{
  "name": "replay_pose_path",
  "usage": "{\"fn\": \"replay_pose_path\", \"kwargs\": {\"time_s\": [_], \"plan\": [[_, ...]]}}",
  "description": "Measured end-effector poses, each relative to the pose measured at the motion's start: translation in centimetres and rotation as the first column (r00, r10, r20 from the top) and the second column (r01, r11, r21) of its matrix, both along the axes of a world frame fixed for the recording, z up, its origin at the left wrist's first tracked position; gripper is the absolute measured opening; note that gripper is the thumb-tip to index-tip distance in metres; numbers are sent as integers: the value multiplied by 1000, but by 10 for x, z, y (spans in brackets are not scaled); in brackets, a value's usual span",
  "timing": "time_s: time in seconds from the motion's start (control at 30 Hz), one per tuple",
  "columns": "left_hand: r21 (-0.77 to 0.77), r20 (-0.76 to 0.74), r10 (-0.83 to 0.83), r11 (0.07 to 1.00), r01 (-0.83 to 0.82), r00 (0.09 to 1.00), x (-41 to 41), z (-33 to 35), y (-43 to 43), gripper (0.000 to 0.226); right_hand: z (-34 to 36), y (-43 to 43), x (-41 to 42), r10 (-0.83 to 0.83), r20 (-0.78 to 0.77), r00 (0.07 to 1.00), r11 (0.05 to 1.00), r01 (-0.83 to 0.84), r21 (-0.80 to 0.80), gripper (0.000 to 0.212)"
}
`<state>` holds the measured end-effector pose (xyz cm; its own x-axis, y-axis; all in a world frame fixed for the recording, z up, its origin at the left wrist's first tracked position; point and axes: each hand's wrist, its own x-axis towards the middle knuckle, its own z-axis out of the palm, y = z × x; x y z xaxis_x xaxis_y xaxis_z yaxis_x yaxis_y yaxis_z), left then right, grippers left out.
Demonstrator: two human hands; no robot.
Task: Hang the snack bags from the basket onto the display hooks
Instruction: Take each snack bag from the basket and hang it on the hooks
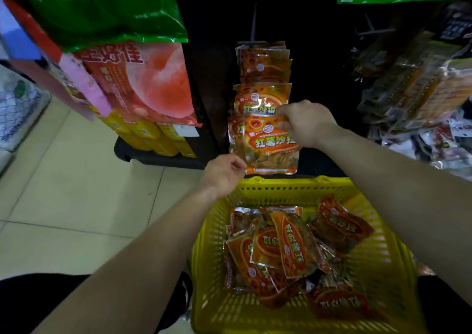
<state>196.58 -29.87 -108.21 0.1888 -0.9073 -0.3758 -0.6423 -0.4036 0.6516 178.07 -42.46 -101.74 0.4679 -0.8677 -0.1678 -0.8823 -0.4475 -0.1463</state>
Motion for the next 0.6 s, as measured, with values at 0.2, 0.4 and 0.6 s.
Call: {"fn": "replay_pose_path", "kwargs": {"time_s": [0.2,0.4,0.6], "plan": [[77,-49,-22,997,26,999,-9,-34,-25,15,-41,-24,25,-23,133,991,997,13,76,38],[160,-120,-2,987,21,993,-22,-59,-54,25,-58,-42,35,-14,181,983,998,4,55,39],[96,-123,-11,995,23,992,-21,-66,-70,23,-59,-62,34,-42,188,981,998,34,43,38]]}}
